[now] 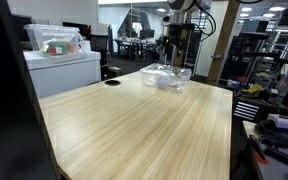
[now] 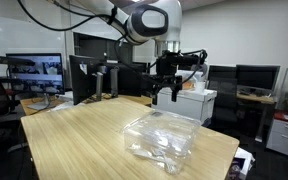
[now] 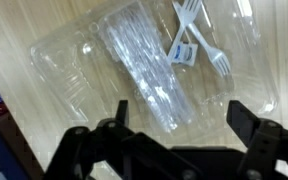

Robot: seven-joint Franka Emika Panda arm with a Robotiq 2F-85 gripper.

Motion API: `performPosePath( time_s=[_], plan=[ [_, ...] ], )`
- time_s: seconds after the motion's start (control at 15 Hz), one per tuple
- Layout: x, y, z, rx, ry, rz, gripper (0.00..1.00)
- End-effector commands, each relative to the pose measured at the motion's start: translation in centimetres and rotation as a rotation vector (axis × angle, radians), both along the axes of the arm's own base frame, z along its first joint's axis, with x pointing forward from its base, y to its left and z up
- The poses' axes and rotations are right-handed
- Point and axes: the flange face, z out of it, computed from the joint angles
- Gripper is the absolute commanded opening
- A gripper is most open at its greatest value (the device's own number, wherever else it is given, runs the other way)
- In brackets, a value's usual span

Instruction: Put the fork in the container and the lid on top

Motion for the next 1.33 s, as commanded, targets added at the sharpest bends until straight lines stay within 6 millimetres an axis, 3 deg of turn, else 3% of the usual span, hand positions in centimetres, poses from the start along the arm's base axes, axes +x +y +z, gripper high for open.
performPosePath(
  time_s=[0.0, 0.33, 0.53, 0.6, 0.93, 1.0, 1.27],
  plan=[
    [-0.1, 6.5, 2.8, -0.001, -0.076, -0.183, 1.0],
    [0.2, 16.3, 3.3, 0.003, -0.153, -0.487, 1.0],
    [-0.9, 20.2, 3.3, 0.021, -0.159, -0.669, 1.0],
    [-1.9, 22.3, 3.4, 0.027, -0.162, -0.77, 1.0],
    [-4.9, 26.0, 2.9, 0.011, -0.207, -1.086, 1.0],
    [-3.1, 25.3, 2.7, 0.02, -0.168, -1.007, 1.0],
    [-3.1, 25.7, 2.6, 0.017, -0.169, -1.018, 1.0]
  ],
)
